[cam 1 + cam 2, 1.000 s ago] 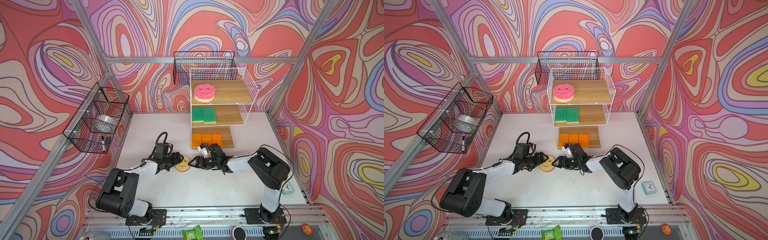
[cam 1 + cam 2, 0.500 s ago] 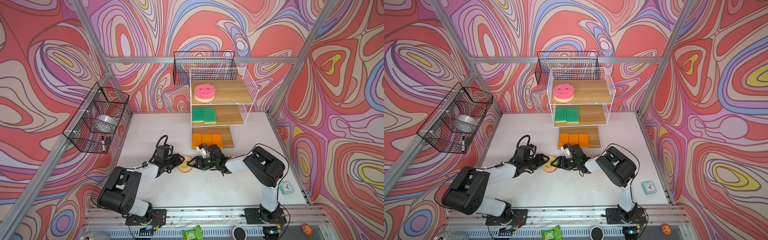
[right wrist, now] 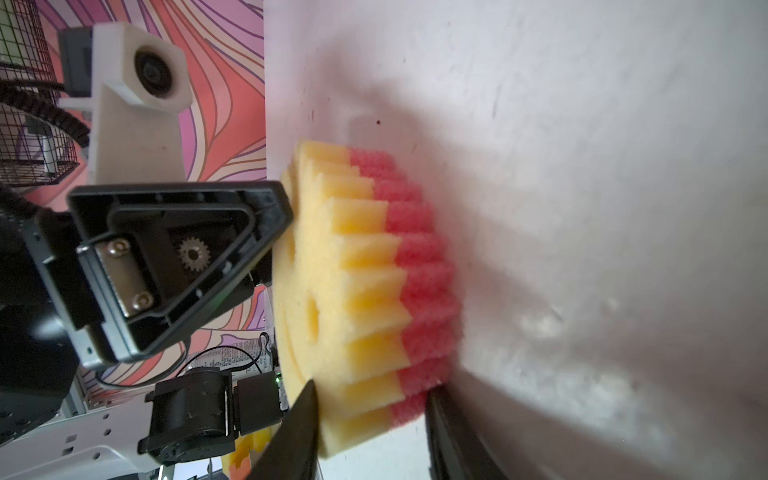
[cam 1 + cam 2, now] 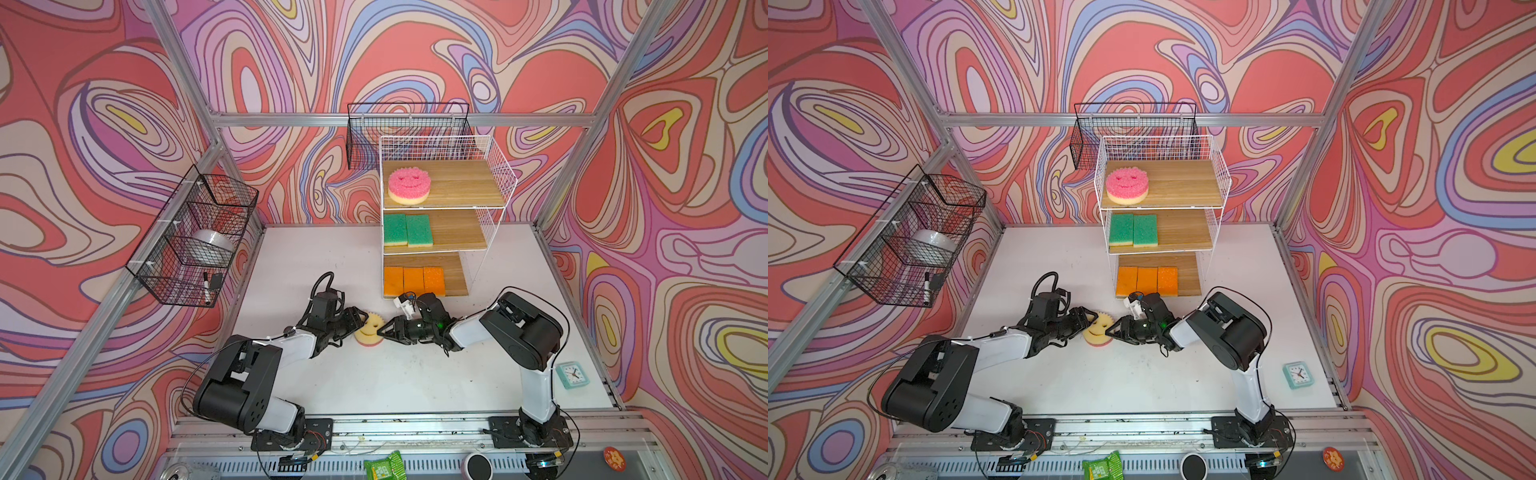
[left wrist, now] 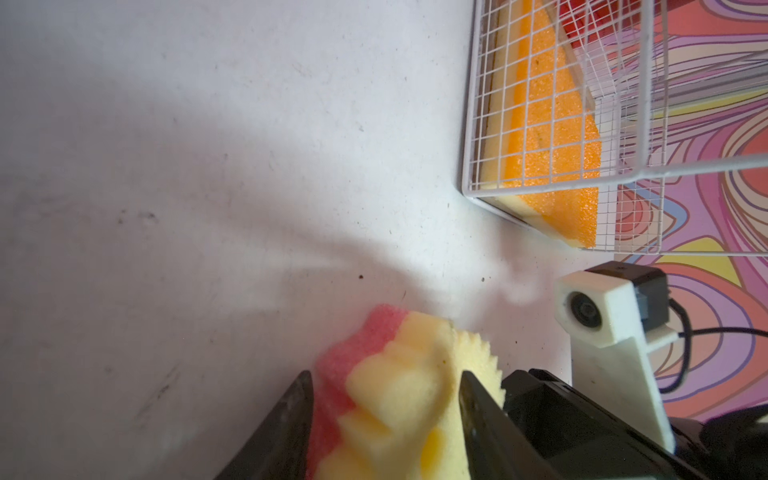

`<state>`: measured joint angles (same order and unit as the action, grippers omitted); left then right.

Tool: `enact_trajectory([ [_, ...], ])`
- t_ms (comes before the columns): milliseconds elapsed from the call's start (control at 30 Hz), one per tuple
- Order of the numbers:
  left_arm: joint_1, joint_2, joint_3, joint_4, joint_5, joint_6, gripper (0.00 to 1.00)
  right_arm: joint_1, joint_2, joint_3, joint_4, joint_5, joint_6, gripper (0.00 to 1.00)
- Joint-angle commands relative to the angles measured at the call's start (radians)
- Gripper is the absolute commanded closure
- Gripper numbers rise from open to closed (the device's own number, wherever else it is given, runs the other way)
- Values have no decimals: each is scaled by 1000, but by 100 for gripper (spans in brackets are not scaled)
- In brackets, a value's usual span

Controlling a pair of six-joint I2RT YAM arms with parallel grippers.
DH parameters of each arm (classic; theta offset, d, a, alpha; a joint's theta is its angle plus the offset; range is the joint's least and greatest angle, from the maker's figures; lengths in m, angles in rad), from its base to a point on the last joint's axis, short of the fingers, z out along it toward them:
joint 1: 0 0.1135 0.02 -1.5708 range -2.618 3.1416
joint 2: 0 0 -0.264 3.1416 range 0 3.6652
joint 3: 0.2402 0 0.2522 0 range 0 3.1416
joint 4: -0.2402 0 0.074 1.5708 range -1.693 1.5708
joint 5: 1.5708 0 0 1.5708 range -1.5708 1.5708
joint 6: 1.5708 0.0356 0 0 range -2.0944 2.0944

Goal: Place and organize the cleaning sponges onto the shelf

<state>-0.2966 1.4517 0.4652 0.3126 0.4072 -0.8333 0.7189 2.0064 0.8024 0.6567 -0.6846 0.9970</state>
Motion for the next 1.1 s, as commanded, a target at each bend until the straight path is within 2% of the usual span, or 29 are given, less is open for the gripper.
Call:
enact_trajectory([
  [0,-22,-29,-17,25,46,-21,44,11,5,2,49,-6,3,69],
  [100,-22,-45,-23,17,43,-17,44,11,-8,1,33,2,-1,76],
  [233,-22,-76,-14,-27,33,6,42,10,-42,9,-35,12,-37,81],
  [433,-14,-188,40,-209,-48,77,17,11,-152,26,-268,68,-176,81],
  [567,11,-281,95,-308,-70,108,14,22,-259,52,-481,163,-300,81],
  [667,17,-321,122,-371,-65,123,16,43,-332,83,-648,277,-391,81],
  [833,19,-390,106,-413,-82,115,18,77,-414,146,-902,543,-502,81],
  [1067,20,-435,108,-466,-82,135,19,167,-543,187,-1115,1007,-633,81],
])
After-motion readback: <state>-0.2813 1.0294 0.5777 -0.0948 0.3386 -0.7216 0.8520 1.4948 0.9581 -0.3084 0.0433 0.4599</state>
